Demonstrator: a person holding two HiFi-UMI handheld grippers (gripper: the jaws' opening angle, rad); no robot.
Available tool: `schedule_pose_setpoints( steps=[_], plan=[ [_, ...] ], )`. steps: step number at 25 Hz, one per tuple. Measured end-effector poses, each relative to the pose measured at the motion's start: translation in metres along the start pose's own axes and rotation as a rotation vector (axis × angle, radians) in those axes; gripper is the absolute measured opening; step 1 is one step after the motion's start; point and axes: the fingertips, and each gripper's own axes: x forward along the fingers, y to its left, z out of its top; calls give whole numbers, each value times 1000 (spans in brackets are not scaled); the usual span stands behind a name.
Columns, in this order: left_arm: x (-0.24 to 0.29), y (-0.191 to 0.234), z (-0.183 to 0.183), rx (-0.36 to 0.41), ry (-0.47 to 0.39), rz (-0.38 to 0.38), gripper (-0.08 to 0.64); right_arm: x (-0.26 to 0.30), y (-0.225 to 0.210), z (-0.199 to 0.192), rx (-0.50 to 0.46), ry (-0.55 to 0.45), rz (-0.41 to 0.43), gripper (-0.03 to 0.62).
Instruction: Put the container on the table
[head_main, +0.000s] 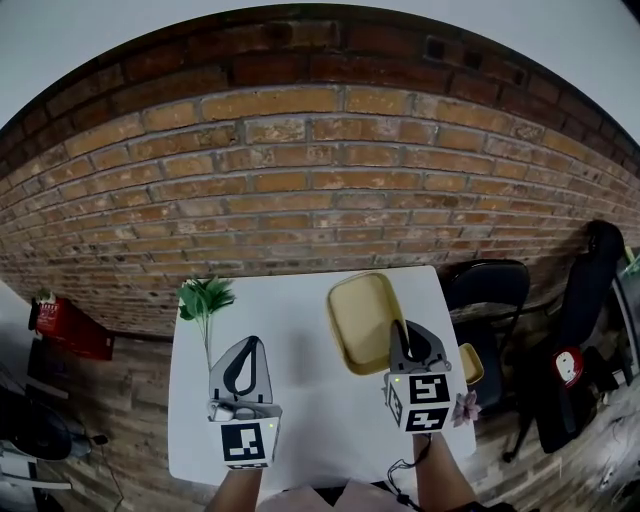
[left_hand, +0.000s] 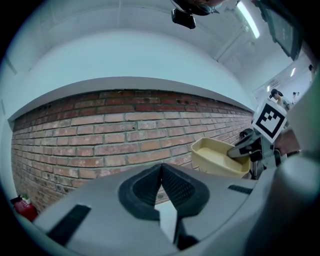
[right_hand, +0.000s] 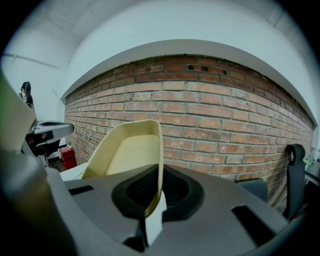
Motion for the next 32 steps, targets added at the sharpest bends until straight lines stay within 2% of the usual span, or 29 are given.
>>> schedule_pose_setpoints(
  steps=[11, 32],
  plan=[
    [20, -1, -37, -9, 90, 9, 11, 35, -9, -42, 22, 90, 12, 3],
    [42, -11, -85, -39, 191, 21, 11, 75, -9, -115, 38, 252, 59, 3]
  ],
)
